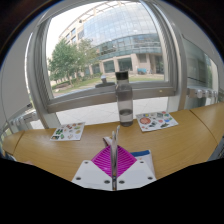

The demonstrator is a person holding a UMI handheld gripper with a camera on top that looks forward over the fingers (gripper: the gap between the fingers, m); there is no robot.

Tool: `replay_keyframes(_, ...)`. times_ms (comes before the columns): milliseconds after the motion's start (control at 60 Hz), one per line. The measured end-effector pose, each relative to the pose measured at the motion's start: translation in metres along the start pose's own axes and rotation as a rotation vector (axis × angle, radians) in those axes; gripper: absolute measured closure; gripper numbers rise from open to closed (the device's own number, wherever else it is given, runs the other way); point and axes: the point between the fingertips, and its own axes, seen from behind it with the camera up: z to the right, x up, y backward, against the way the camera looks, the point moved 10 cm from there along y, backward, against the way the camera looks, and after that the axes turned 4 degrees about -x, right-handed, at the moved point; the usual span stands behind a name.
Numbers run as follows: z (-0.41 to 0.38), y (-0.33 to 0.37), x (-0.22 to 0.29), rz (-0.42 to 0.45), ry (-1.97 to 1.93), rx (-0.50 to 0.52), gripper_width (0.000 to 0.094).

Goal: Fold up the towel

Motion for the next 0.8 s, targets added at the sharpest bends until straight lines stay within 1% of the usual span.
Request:
replay_keyframes(100, 0.048, -0.016, -0.014, -0.027, 0.002, -0.029, 0.0907)
replay_keyframes(150, 0.070, -0.025, -0.028, -0.061, 0.014, -0.048, 0.0897)
replay_keyframes(217, 0.097, -0.033, -0.039, -0.084, 0.025, -0.092, 0.0673)
replay_keyframes(283, 0.120, -0.037, -0.046, -0.090, 0.082, -0.145, 0.0571)
replay_keyframes(350, 0.135, -0.033, -0.045, -0.067, 0.116, -0.176, 0.0421)
replay_keyframes(400, 0.141, -0.027, -0.041, -0.050, 0.129, -0.180, 0.0365)
replay_keyframes(467, 0.143, -0.020, -0.033, -0.019, 0.120, -0.171, 0.0334)
replay_keyframes(583, 0.125, 0.004, -0.010, 0.037, 0.082, -0.103, 0.0224)
replay_keyframes(683, 0.095, 0.030, 0.007, 0.070, 0.047, -0.016, 0.0179)
replay_keyframes(800, 0.055, 0.059, 0.014, 0.105, 0.049, 0.036, 0.0130)
